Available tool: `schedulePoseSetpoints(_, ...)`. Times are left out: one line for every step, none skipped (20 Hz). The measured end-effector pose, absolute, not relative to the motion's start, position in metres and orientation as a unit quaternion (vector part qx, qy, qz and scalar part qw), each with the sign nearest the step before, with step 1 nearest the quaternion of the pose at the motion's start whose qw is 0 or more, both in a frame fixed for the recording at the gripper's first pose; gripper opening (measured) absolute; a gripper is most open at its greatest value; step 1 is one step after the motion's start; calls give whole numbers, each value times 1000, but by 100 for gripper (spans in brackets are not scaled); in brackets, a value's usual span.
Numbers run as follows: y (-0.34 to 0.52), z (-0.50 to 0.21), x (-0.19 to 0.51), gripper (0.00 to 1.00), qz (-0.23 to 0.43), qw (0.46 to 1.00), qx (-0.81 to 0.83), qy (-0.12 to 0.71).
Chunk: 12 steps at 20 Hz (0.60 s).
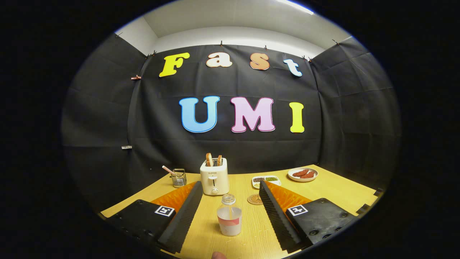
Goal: Take the bottle from table, then pour the juice into the cup, finally place the bottle on the coaster
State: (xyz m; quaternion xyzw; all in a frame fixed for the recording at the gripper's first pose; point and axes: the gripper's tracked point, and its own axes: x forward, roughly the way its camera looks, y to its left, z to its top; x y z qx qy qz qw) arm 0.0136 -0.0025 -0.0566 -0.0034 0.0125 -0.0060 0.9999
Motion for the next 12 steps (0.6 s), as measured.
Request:
schedulePoseSetpoints(-4,-63,15,98,-7,1000,-7,17)
schedulePoseSetpoints(-5,-72,18,98,-9,1000,-10,21)
schedulePoseSetpoints(-6,-80,20,98,-10,1000,-13,26)
schedulePoseSetpoints(-5,-89,23,98,-8,999,-13,32)
schedulePoseSetpoints(-4,-98,26,98,-9,999,-16,39)
schedulePoseSetpoints(-4,-106,29,98,-10,999,-18,42)
schedulePoseSetpoints(-4,-113,33,98,-10,999,-19,44)
schedulePoseSetpoints(-4,-120,36,98,-10,999,-18,46)
schedulePoseSetpoints(-3,-129,39,98,-13,999,-17,48)
schedulePoseSetpoints(-4,-138,42,98,-17,998,-18,52)
schedulePoseSetpoints(-4,-148,43,98,-19,998,-17,55)
schedulePoseSetpoints(-1,-156,45,98,-18,998,-15,58)
